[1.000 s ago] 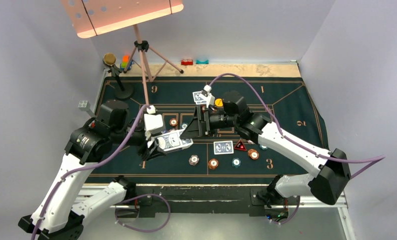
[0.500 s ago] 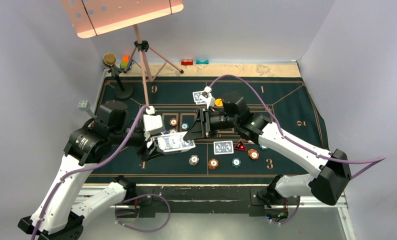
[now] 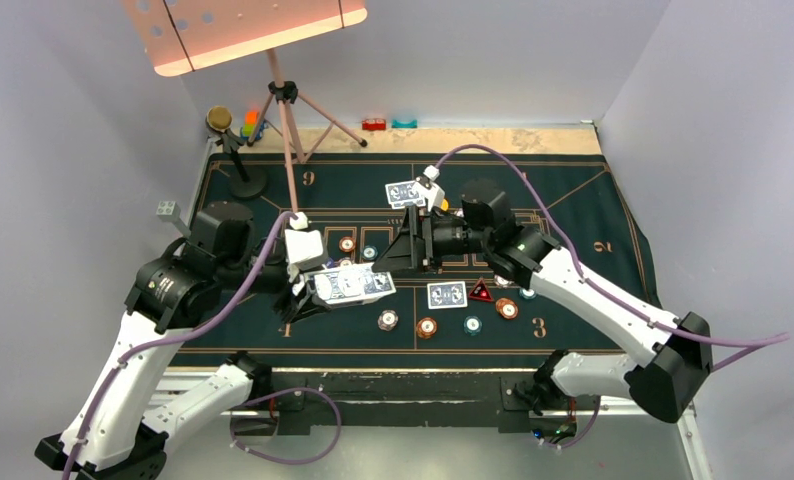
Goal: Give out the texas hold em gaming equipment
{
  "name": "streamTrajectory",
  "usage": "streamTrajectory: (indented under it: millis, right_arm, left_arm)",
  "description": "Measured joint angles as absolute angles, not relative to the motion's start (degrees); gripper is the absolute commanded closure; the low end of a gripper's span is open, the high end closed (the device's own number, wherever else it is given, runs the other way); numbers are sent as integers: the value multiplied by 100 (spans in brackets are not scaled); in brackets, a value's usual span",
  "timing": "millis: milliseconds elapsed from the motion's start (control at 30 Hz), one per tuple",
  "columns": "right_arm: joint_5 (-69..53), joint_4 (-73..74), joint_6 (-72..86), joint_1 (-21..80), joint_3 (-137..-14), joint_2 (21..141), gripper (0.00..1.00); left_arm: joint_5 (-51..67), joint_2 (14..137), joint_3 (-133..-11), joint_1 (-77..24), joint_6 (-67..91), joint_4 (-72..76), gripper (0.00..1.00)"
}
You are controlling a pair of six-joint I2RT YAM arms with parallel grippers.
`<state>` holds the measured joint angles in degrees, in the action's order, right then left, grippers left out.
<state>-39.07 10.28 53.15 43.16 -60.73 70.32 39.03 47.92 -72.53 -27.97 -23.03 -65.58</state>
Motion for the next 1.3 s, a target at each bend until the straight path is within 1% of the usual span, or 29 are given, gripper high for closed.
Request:
streamTrajectory:
  millis: [100, 233, 300, 400, 500, 567, 733, 767, 800, 833, 1033, 1067, 1133, 1300]
  right_arm:
    - [-4027, 631, 5537, 4318, -5920, 6971, 10]
    - [-4193, -272, 6114, 4372, -5415, 6954, 10]
    - [-4233, -545, 6335, 4440, -5312, 7035, 11]
    - [-4311, -1068, 6689, 4593, -5295, 7277, 17]
    - [-4316, -1623, 7089, 4724, -5229, 7419, 26]
    - [-4313, -1933, 7332, 4788, -5192, 7478, 34]
    - [-4305, -2377, 7736, 4847, -5094, 7570, 66]
    - [-4294, -2401, 7802, 4847, -5074, 7581, 76]
    - [-4276, -2399, 7846, 4849, -5061, 7581, 82]
    - [-4268, -2381, 7876, 4849, -5059, 7581, 86]
    - [-4239, -1957, 7797, 4882, -5181, 7575, 95]
    - [-4224, -1850, 7754, 4880, -5221, 7575, 97]
    - [-4204, -1673, 7684, 4882, -5286, 7575, 99]
    - [-4147, -1033, 7389, 4886, -5603, 7577, 100]
  left_arm:
    - [3907, 4788, -7253, -2792, -2303, -6558, 100]
    - [3911, 4788, -7255, -2788, -2300, -6556, 100]
    - [3909, 4788, -7260, -2788, -2298, -6556, 100]
    - [3913, 4788, -7297, -2786, -2298, -6543, 100]
    - [3913, 4788, -7310, -2786, -2296, -6521, 100]
    - [3913, 4788, -7310, -2786, -2296, -6521, 100]
    - [3898, 4783, -7312, -2783, -2303, -6504, 100]
    - [3896, 4764, -7312, -2781, -2303, -6493, 100]
    - [3896, 4748, -7310, -2781, -2303, -6482, 100]
    - [3896, 4724, -7310, -2781, -2303, -6469, 100]
    - [3852, 4604, -7050, -2781, -2307, -6401, 100]
    - [3848, 4602, -7022, -2781, -2307, -6388, 97]
    - [3835, 4600, -6980, -2781, -2307, -6372, 79]
    - [3817, 4633, -6956, -2781, -2307, -6364, 56]
